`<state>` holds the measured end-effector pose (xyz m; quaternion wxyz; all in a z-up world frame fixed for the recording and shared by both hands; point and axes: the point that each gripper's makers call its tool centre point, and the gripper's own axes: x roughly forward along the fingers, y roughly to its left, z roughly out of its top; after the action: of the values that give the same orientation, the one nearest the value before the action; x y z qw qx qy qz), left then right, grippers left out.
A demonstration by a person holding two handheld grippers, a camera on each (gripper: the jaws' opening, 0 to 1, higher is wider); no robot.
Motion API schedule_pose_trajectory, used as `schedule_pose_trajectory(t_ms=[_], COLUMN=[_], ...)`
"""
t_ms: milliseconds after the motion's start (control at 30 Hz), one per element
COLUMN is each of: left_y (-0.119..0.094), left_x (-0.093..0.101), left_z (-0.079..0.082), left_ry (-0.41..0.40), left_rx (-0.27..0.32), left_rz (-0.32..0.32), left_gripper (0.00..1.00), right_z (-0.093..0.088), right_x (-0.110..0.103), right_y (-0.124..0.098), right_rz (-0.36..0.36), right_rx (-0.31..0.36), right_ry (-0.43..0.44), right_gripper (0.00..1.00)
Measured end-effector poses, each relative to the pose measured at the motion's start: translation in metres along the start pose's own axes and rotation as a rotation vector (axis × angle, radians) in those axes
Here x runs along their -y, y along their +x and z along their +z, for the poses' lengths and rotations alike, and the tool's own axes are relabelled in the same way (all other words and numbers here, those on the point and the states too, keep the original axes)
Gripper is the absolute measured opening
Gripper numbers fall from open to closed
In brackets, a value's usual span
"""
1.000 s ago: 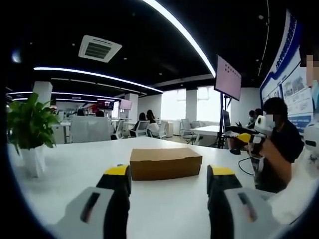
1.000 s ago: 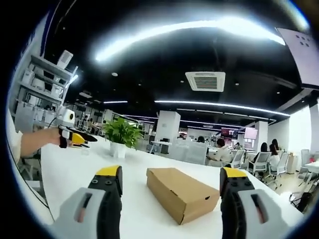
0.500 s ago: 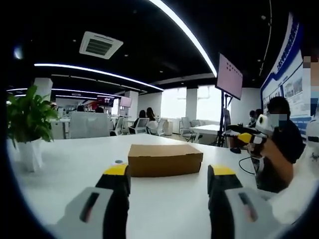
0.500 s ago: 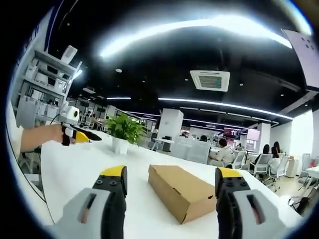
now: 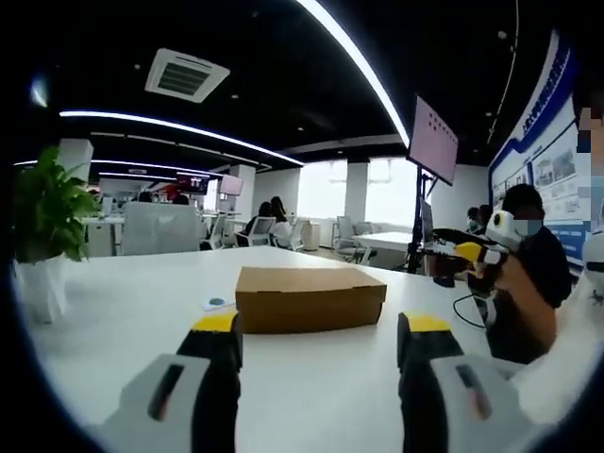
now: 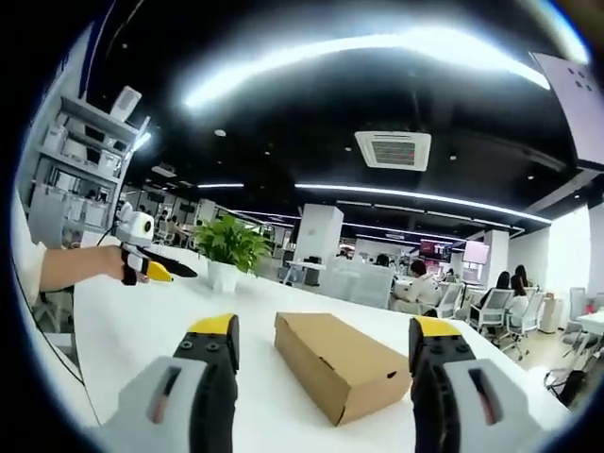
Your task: Operate the shoe box by opening the lid, removing the specified soft item, and placing it in the target area until the item is outside and the box remains undamaged.
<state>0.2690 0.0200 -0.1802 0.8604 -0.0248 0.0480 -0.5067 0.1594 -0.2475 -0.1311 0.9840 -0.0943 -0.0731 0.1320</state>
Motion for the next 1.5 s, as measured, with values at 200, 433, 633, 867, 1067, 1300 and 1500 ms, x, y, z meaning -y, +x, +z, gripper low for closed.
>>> schedule_pose_trajectory(t_ms=[200,433,633,867,1067,1300,1500], left_y=[0.010,0.024,0.040,0.052,0.063,0.076,0.087], left_x=[-0.008,-0.011,-0.028,-0.039,-0.051,-0.066,-0.073], left_z=[0.000,-0.010,-0.016,-0.008,-0.012,-0.012,-0.008], left_ry=[0.016,-0.002,-0.015,-0.074,0.009,0.041,0.017], left_rx=[-0.028,-0.039,-0.061,0.018,-0.006,-0.049,-0.016], left_rz=[0.010,-0.023,0.008,-0.002,0.020,-0.030,-0.081], left_gripper=[0.66,0.67,0.68,0.63,0.64,0.68,0.72], right_z=[-0.004,-0.009,-0.013,-0.020,-0.010,-0.020,-0.037], right_x=[-0.001,0.002,0.005,0.006,0.020,0.034,0.036], right_y=[0.009,0.014,0.020,0.019,0.021,0.035,0.044], right_rz=[-0.003,-0.007,-0.010,0.002,-0.040,-0.077,-0.075], right_rx=[-0.034,-0.033,-0.040,-0.084,-0.008,-0.029,-0.080], right_ry=[-0.003,0.013,0.021,0.006,0.070,0.112,0.064], right_gripper=[0.78,0.78,0.76,0.75,0.78,0.84,0.87])
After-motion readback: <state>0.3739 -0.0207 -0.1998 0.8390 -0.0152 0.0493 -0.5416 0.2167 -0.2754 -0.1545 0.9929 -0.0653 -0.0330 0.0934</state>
